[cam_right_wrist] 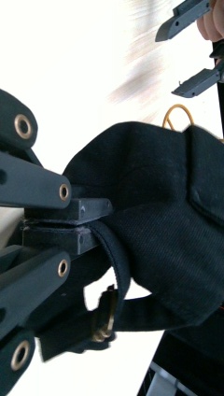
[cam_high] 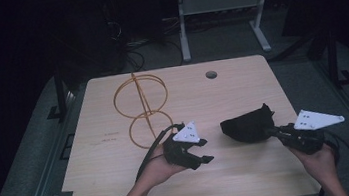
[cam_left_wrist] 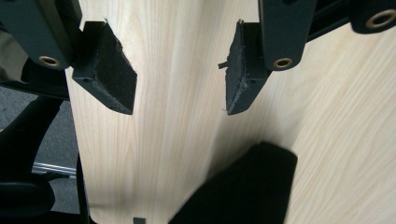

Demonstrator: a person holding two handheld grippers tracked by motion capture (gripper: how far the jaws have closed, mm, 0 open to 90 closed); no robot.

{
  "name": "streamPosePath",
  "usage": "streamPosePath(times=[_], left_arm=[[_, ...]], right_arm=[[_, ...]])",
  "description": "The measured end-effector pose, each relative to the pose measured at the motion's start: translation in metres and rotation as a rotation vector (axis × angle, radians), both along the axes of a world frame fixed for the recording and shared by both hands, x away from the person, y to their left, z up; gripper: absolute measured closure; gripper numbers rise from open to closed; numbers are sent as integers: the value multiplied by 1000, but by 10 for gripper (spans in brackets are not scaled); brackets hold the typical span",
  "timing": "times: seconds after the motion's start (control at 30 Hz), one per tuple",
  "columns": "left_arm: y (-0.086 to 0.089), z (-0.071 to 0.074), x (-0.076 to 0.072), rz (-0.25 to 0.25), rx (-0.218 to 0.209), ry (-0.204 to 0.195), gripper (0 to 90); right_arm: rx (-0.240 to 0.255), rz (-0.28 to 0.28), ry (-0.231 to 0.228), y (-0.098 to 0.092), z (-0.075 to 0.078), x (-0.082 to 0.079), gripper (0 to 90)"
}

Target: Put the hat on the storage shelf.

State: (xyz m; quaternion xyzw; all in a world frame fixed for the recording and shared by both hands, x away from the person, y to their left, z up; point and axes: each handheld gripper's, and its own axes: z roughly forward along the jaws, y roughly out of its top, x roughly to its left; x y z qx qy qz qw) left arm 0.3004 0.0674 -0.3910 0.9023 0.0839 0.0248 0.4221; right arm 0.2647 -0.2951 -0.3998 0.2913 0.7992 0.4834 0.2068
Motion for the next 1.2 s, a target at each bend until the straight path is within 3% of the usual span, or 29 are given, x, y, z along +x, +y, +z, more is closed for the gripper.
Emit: streamPosePath(times=[0.53,1.2], left_arm=[[34,-9,-10,57,-15,-4,395],[68,-18,-15,113,-32,-4,336]], right_arm=[[-55,64,-54,19,32,15,879],[-60,178,-108,55,75,39,878]])
